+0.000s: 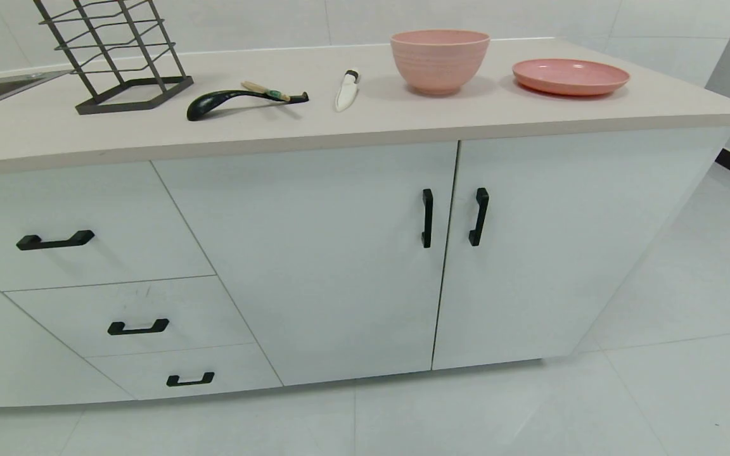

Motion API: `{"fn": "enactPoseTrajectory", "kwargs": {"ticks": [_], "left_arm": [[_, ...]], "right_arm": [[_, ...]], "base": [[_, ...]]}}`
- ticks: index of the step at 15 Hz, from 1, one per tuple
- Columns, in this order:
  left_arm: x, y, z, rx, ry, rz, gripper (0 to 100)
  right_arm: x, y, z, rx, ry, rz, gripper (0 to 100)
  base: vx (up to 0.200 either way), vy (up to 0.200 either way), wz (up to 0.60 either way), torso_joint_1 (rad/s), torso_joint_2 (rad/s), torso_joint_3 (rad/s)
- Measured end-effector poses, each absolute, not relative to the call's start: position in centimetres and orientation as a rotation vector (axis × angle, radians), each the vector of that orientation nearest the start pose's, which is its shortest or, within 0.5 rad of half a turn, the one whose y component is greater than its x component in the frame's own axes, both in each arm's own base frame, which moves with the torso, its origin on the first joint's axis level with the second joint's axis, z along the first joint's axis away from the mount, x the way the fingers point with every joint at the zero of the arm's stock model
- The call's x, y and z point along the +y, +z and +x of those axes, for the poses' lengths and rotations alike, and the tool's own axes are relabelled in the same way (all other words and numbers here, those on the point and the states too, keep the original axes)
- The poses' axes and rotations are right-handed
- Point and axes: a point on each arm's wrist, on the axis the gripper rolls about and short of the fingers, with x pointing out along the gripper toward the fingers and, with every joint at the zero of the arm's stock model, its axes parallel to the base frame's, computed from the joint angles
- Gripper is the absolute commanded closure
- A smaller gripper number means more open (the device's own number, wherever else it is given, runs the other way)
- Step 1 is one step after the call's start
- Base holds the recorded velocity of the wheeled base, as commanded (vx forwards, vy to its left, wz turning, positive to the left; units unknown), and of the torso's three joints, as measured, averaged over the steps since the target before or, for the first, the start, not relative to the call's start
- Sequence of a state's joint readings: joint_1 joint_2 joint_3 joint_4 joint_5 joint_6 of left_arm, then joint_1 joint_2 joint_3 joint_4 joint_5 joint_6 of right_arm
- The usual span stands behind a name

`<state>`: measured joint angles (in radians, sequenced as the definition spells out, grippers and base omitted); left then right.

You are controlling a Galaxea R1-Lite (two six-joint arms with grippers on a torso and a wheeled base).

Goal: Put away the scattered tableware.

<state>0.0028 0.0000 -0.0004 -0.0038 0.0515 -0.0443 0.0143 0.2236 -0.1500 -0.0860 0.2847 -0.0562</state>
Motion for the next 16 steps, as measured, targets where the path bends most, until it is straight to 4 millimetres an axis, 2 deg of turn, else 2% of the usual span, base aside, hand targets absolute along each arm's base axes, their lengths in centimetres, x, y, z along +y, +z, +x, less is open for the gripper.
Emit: {"fn": "enactPoseTrajectory", "kwargs": {"ticks": [5,6,11,16], "left_arm": [[0.1,7.6,-2.3,-0.005,0.053,-0.043,0],[0.1,7.6,-2.3,-0.005,0.054,-0.043,0],[0.1,7.6,-2.3,-0.006,0.054,-0.048,0],[0.1,7.9,-2.3,-0.034,0.050,-0.048,0]], "right_arm": [[0.9,15.1,1.6,0.082,0.423,-0.042,100],[1.0,15.8,2.6,0.076,0.445,-0.046,0],[2.0,17.9,8.8,-0.024,0.573,-0.111,0],[3.3,16.2,15.7,-0.062,0.685,-0.173,0]], "base": [[0.000,0.000,0.00,0.000,0.00,0.000],[0.000,0.000,0.00,0.000,0.00,0.000],[0.000,0.000,0.00,0.000,0.00,0.000],[0.000,0.000,0.00,0.000,0.00,0.000]]}}
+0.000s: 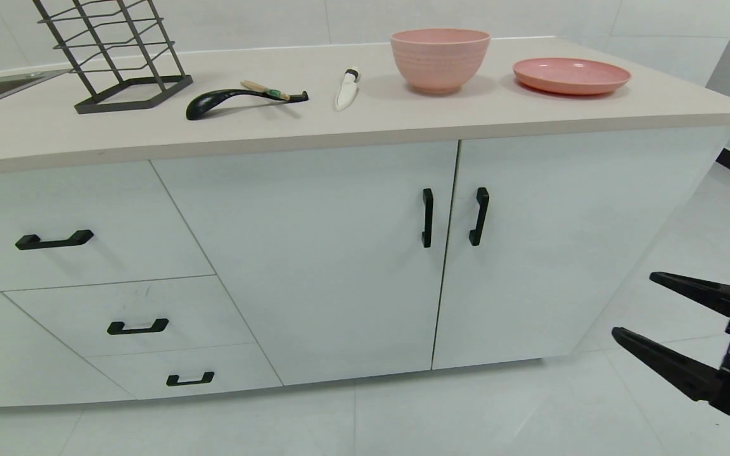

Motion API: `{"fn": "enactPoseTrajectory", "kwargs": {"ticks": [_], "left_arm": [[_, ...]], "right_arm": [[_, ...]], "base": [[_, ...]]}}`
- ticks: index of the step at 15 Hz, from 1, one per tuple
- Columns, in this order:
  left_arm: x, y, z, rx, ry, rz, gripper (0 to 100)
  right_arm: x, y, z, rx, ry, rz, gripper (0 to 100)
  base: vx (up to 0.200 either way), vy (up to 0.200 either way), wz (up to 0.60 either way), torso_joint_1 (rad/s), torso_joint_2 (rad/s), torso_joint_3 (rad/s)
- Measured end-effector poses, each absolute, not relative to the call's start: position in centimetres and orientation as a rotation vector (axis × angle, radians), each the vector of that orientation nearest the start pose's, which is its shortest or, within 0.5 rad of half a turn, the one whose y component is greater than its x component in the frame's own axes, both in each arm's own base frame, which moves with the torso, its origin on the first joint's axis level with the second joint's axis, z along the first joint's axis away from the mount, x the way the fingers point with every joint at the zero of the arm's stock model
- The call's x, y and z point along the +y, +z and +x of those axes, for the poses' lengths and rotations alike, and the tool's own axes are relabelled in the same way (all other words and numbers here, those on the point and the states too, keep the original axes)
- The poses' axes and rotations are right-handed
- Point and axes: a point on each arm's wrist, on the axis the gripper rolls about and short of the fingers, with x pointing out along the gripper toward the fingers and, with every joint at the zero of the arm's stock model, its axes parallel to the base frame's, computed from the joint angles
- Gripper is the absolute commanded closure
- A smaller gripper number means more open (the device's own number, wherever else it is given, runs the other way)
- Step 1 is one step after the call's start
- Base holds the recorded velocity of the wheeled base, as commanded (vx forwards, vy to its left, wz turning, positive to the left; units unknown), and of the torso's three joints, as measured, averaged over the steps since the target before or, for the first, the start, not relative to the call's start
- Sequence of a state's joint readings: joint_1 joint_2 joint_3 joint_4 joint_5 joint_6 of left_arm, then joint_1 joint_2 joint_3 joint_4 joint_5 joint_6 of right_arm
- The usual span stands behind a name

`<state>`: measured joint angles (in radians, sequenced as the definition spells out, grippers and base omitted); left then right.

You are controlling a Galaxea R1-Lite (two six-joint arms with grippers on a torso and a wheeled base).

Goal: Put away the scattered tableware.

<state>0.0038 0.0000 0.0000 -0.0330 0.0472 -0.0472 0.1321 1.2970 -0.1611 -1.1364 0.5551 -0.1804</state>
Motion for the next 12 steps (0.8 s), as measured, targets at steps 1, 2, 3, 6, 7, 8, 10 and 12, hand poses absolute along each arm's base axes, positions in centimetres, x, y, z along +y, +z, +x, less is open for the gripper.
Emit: {"fn": "enactPoseTrajectory", "kwargs": {"ticks": [1,2,3,6,7,8,10,12], "left_arm": [[0.1,8.4,-2.3,-0.086,0.049,-0.049,0],[0.1,9.0,-2.4,-0.147,0.045,-0.051,0],[0.0,9.4,-2.5,-0.179,0.022,-0.051,0],[-0.1,11.3,-3.0,-0.232,-0.061,-0.042,0],[-0.2,12.2,-3.2,-0.236,-0.081,-0.039,0],[-0.2,13.4,-3.1,-0.230,-0.113,-0.031,0],[-0.3,15.8,-2.3,-0.200,-0.217,0.013,0],[-0.7,18.2,-0.6,-0.195,-0.421,0.079,0]], "right_arm": [[3.5,16.1,16.8,-0.076,0.724,-0.188,0],[3.8,16.0,17.8,-0.089,0.767,-0.201,0],[3.9,15.9,18.7,-0.103,0.802,-0.212,0],[4.3,15.2,20.4,-0.141,0.889,-0.227,0],[4.5,14.9,20.8,-0.135,0.900,-0.232,0],[4.8,14.7,21.1,-0.129,0.918,-0.233,0],[5.3,14.5,21.4,-0.127,0.942,-0.233,0],[5.6,14.6,21.5,-0.132,0.953,-0.234,0]], "base": [[0.000,0.000,0.00,0.000,0.00,0.000],[0.000,0.000,0.00,0.000,0.00,0.000],[0.000,0.000,0.00,0.000,0.00,0.000],[0.000,0.000,0.00,0.000,0.00,0.000],[0.000,0.000,0.00,0.000,0.00,0.000],[0.000,0.000,0.00,0.000,0.00,0.000],[0.000,0.000,0.00,0.000,0.00,0.000],[0.000,0.000,0.00,0.000,0.00,0.000]]}}
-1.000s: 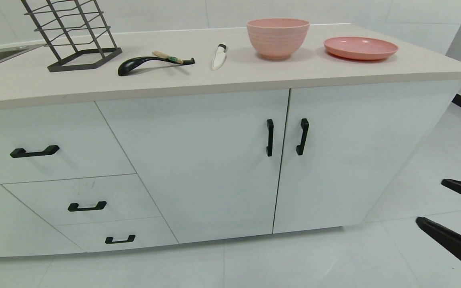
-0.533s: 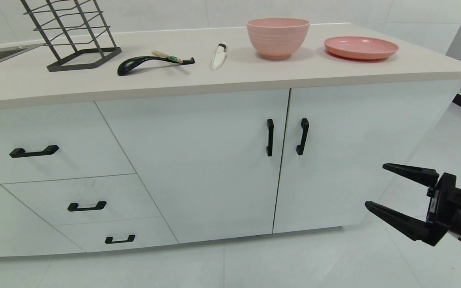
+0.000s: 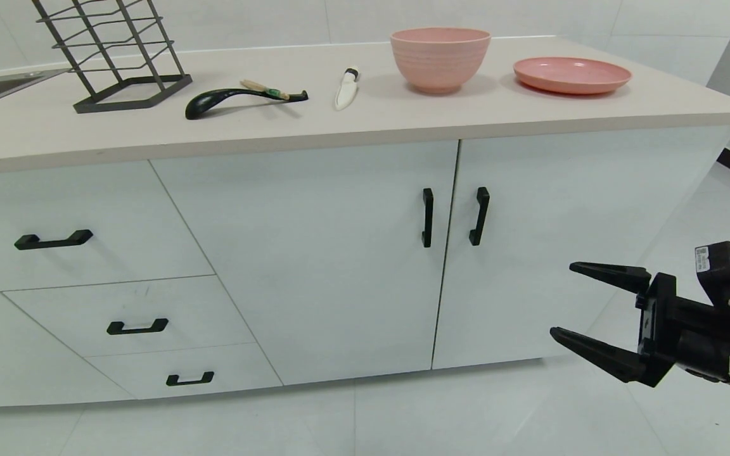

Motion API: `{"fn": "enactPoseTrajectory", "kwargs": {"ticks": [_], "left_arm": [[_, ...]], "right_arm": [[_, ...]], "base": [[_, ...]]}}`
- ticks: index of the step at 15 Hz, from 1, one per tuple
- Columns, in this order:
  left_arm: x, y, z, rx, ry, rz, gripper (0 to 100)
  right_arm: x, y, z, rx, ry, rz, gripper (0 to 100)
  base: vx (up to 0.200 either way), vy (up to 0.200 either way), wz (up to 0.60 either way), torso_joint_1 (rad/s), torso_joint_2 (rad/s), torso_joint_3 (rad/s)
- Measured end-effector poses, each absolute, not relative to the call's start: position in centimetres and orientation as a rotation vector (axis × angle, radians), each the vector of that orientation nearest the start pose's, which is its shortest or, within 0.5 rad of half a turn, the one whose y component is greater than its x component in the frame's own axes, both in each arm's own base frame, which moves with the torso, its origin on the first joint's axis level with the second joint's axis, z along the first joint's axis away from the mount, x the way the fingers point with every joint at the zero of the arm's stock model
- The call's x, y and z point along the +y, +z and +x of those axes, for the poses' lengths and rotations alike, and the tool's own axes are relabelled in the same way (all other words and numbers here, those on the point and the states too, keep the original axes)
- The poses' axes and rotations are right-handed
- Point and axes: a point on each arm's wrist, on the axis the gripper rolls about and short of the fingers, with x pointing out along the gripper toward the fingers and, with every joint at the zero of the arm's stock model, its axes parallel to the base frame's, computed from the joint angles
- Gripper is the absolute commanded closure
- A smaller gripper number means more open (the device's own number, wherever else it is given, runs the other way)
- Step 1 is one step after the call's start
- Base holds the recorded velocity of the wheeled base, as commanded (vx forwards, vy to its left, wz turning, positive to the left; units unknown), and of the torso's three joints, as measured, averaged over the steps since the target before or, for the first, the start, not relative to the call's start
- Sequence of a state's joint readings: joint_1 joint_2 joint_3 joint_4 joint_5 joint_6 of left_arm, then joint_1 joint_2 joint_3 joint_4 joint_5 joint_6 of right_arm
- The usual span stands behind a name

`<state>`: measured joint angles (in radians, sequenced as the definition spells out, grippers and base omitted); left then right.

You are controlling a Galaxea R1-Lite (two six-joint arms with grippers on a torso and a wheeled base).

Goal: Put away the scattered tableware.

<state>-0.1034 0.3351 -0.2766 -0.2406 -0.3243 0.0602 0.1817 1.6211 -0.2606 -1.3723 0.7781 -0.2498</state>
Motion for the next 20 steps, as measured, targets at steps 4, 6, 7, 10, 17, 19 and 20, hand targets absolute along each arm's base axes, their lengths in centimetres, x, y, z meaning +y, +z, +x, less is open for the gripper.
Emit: {"fn": "enactPoseTrajectory", "kwargs": {"ticks": [4,6,7,10,17,19,20], "left_arm": [[-2.0,19.6,3.5,-0.150,-0.777,0.222,0],[-2.7,19.1,5.3,-0.105,-0.903,0.287,0],[-3.1,18.8,6.1,-0.077,-0.952,0.300,0],[-4.4,18.6,8.7,-0.006,-1.070,0.304,0],[-10.0,18.7,17.4,-0.073,-1.292,0.312,0],[-12.3,18.9,19.7,-0.078,-1.319,0.304,0],[-13.6,19.3,20.7,-0.085,-1.338,0.294,0]], "right_arm": [[5.7,14.8,21.6,-0.143,0.957,-0.237,0],[5.7,15.0,21.7,-0.152,0.955,-0.240,0],[5.7,15.0,21.8,-0.155,0.955,-0.241,0],[5.7,15.3,22.0,-0.171,0.953,-0.245,0],[6.1,15.9,22.4,-0.197,0.961,-0.253,0],[6.4,16.0,22.6,-0.206,0.972,-0.253,0],[6.5,16.1,22.8,-0.212,0.975,-0.255,0]], "base": [[0.000,0.000,0.00,0.000,0.00,0.000],[0.000,0.000,0.00,0.000,0.00,0.000],[0.000,0.000,0.00,0.000,0.00,0.000],[0.000,0.000,0.00,0.000,0.00,0.000],[0.000,0.000,0.00,0.000,0.00,0.000],[0.000,0.000,0.00,0.000,0.00,0.000],[0.000,0.000,0.00,0.000,0.00,0.000]]}}
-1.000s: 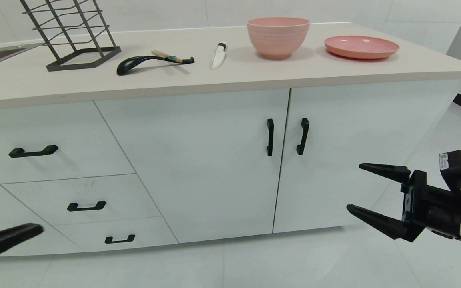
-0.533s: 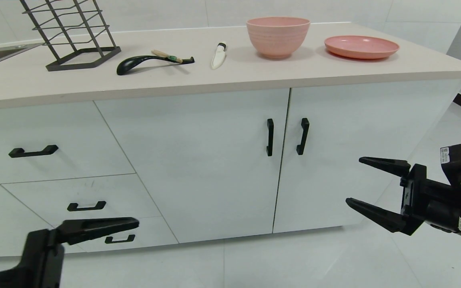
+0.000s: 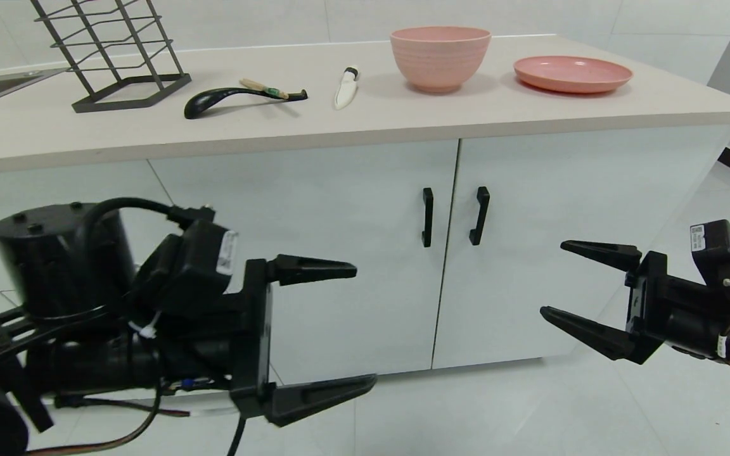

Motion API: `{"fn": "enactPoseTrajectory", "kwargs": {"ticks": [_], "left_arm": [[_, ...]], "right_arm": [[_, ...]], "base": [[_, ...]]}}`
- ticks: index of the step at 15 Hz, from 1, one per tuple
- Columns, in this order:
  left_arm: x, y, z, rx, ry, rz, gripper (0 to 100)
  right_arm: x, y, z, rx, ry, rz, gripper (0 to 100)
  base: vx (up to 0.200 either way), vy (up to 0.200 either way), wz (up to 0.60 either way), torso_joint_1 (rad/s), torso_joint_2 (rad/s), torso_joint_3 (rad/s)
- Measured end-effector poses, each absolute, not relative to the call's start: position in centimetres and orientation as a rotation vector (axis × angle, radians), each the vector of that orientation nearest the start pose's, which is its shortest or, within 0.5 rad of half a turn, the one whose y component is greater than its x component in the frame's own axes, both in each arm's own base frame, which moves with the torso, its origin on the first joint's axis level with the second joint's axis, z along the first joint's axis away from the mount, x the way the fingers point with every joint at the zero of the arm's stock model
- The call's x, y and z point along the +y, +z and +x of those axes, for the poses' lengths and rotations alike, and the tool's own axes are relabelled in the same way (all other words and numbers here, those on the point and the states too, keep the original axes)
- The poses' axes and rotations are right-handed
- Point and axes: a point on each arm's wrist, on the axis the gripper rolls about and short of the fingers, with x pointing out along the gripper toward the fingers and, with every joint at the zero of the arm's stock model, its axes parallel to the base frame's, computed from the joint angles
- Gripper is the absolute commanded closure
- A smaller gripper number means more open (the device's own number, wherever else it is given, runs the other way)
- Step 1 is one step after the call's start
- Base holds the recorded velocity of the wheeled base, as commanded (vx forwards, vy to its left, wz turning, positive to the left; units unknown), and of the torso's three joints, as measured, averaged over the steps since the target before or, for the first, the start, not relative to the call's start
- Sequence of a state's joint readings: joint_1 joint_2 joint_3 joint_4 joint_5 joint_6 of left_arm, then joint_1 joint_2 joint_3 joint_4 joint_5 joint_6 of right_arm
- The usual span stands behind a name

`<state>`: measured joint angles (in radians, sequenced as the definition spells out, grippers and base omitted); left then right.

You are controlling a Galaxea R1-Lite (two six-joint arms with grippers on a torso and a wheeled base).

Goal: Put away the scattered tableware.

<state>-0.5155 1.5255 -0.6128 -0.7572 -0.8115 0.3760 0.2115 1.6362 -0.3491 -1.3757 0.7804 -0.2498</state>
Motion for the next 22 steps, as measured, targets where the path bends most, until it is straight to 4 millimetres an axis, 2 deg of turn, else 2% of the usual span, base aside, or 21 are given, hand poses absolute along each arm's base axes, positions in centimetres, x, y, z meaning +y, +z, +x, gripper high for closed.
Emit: {"fn": "enactPoseTrajectory", "kwargs": {"ticks": [5,7,13,16,22], "left_arm": [[-20.7,20.4,24.5,-0.122,-1.353,0.227,0],[-22.2,20.0,24.9,-0.120,-1.360,0.225,0],[-24.2,20.2,26.3,-0.118,-1.261,0.231,0],[-24.5,19.8,26.7,-0.083,-1.202,0.208,0],[-24.7,20.7,27.7,-0.107,-1.195,0.133,0]], "right_arm": [[6.9,16.4,23.9,-0.229,0.978,-0.259,0],[7.0,16.5,24.7,-0.237,0.976,-0.261,0],[7.8,15.7,27.7,-0.230,1.017,-0.258,0],[8.1,15.2,28.8,-0.232,1.061,-0.257,0],[8.8,14.6,32.2,-0.259,1.083,-0.266,0]], "base": [[0.000,0.000,0.00,0.000,0.00,0.000],[0.000,0.000,0.00,0.000,0.00,0.000],[0.000,0.000,0.00,0.000,0.00,0.000],[0.000,0.000,0.00,0.000,0.00,0.000],[0.000,0.000,0.00,0.000,0.00,0.000]]}}
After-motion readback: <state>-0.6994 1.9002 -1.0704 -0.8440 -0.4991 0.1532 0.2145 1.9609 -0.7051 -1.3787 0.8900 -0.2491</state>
